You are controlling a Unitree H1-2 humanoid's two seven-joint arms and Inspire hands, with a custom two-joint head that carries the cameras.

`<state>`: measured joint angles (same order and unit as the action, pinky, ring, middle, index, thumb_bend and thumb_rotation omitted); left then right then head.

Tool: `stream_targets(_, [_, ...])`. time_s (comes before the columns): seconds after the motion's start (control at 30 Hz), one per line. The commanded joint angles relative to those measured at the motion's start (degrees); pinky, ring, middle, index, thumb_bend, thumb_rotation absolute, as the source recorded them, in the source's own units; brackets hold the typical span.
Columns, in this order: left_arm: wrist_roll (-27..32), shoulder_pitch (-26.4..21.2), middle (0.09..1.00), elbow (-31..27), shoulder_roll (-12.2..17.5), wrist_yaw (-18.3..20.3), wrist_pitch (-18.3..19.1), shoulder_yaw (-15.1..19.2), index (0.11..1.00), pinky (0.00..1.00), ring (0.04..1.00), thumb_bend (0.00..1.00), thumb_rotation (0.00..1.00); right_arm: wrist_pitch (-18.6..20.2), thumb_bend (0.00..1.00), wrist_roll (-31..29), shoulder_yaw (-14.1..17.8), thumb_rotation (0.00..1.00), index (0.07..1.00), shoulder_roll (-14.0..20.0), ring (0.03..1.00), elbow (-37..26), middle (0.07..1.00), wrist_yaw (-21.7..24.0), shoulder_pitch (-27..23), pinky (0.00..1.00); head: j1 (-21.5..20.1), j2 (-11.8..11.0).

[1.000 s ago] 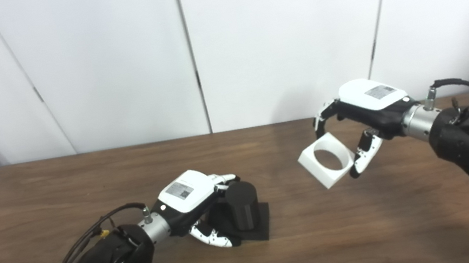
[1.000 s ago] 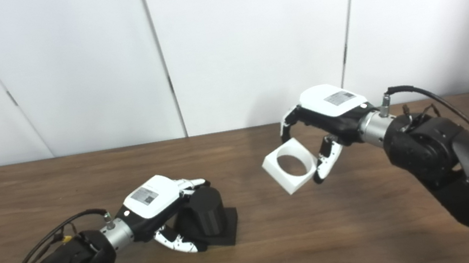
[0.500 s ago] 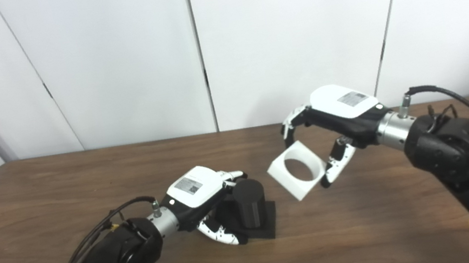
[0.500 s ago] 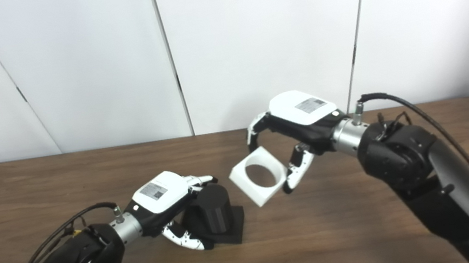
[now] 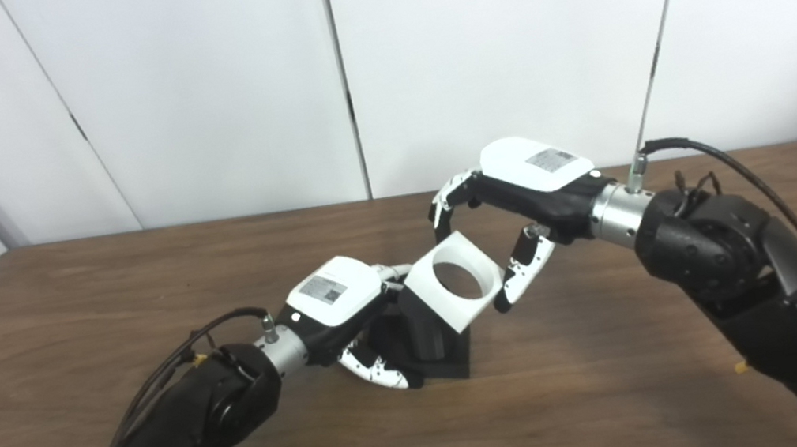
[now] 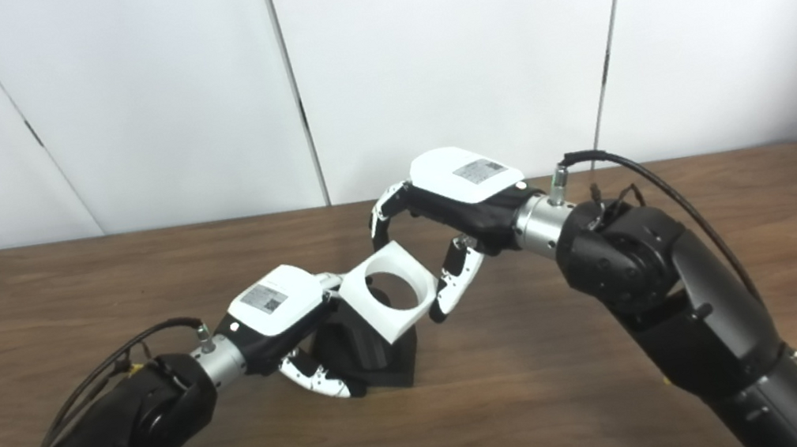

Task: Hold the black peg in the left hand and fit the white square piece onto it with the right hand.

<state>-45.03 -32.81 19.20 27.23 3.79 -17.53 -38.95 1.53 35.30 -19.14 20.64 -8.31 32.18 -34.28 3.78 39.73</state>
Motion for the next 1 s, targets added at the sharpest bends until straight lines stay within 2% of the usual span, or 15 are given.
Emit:
stream_targets(0.0, [-4.8,2.9,0.918,2.0,-1.9,5.7,0.6,-4.0,0.591,0.72,0.850,0.88,0.26,-0.7,0.52,-0.3,0.6,0.14,0.479,-0.4,0.776,-0.4,0.744,-1.7,-3.2,0.67,0.1,0.1])
stream_targets(0.4, [-4.5,3.0,0.920,1.3,-2.0,5.8,1.1,-3.9,0.592,0.72,0.852,0.89,0.25,-1.0,0.52,-0.2,0.1,0.13,0.479,-2.3,0.771,2.7,0.743,-2.3,-3.4,0.67,0.6,0.2])
stream_targets(0.97, [-4.6,3.3,0.914,0.3,-2.2,6.1,1.4,-4.0,0.592,0.73,0.848,0.91,0.24,-1.7,0.52,-0.9,-0.4,0.13,0.479,-2.7,0.780,6.4,0.743,-3.2,-3.5,0.68,1.1,0.3])
